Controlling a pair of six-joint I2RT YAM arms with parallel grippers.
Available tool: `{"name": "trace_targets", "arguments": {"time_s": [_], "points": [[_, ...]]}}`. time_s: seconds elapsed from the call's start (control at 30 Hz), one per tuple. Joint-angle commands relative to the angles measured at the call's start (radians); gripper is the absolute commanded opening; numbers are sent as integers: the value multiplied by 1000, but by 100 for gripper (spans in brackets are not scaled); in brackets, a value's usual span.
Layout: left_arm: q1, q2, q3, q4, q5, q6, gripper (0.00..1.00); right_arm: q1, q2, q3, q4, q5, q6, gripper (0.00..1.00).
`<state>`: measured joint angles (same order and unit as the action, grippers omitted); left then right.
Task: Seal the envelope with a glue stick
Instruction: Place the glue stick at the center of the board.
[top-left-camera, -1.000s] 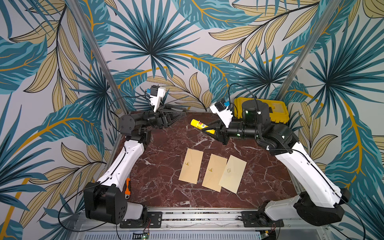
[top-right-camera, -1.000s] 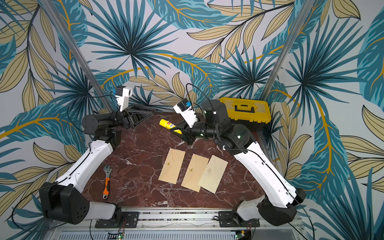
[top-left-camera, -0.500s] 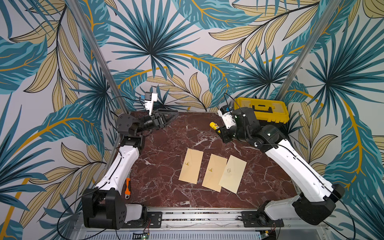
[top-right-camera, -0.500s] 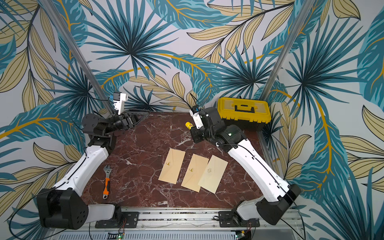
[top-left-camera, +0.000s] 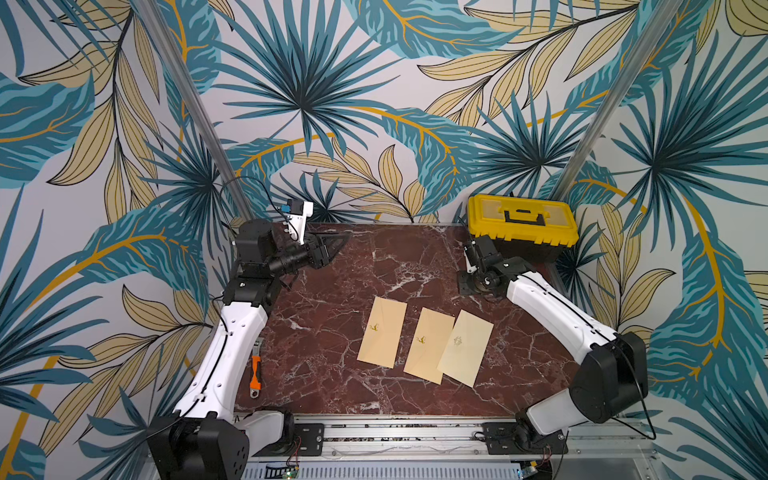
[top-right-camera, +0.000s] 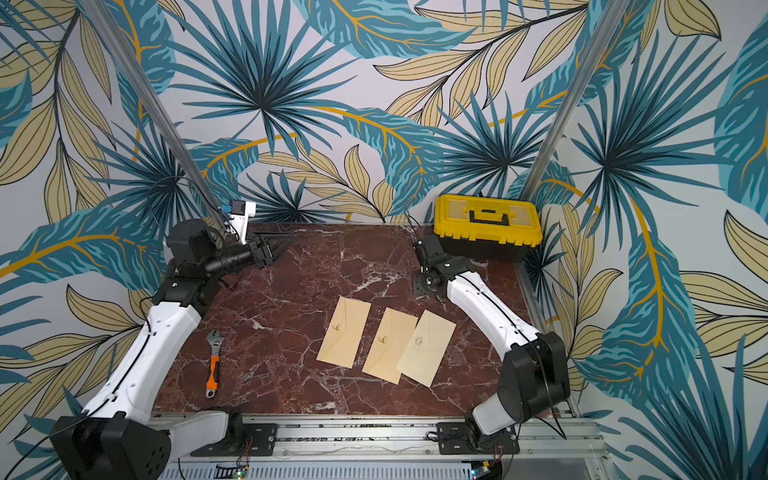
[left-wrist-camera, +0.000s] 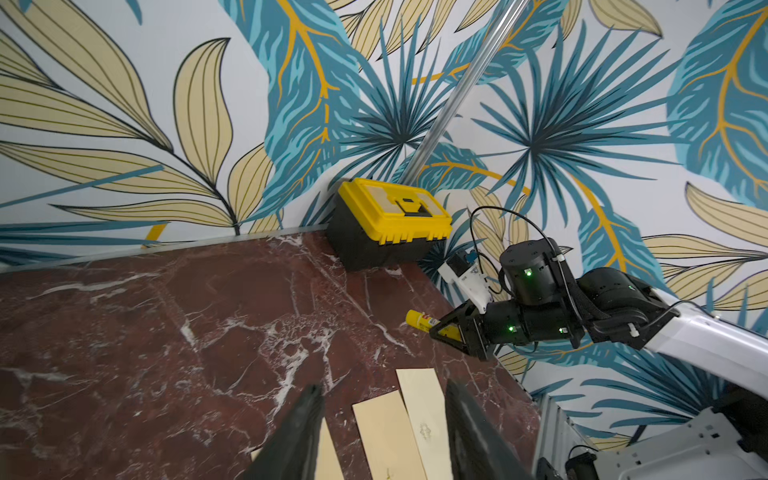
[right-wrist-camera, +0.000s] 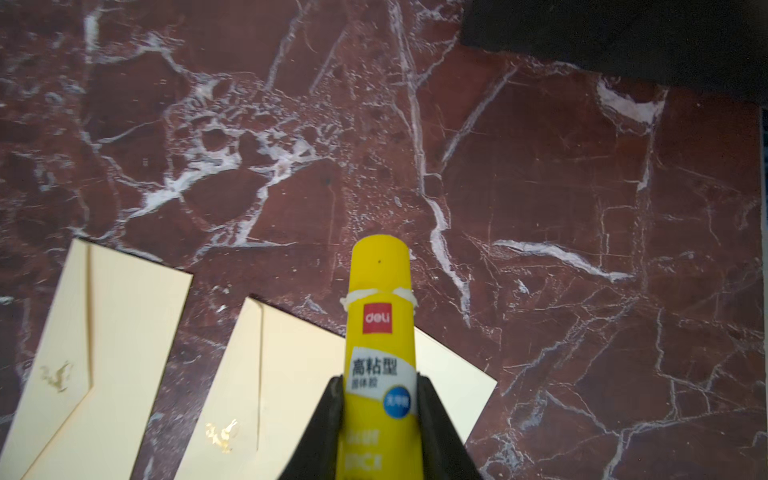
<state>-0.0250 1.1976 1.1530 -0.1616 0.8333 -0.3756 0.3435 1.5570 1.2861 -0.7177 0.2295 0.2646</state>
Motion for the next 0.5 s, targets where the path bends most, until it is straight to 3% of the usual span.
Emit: {"name": "trace_targets", "arguments": {"time_s": [0.0,0.23,0.47], "points": [[9,-15,-33,-95,-92,117,51,-41,18,-59,61,82,31,0],[9,-9,-78,-73,-117,126,51,-162,37,-194,103,79,91,0],[9,-6,-90,-75,-110,129,52,-182,40,-241,-25,152,209,0]]}}
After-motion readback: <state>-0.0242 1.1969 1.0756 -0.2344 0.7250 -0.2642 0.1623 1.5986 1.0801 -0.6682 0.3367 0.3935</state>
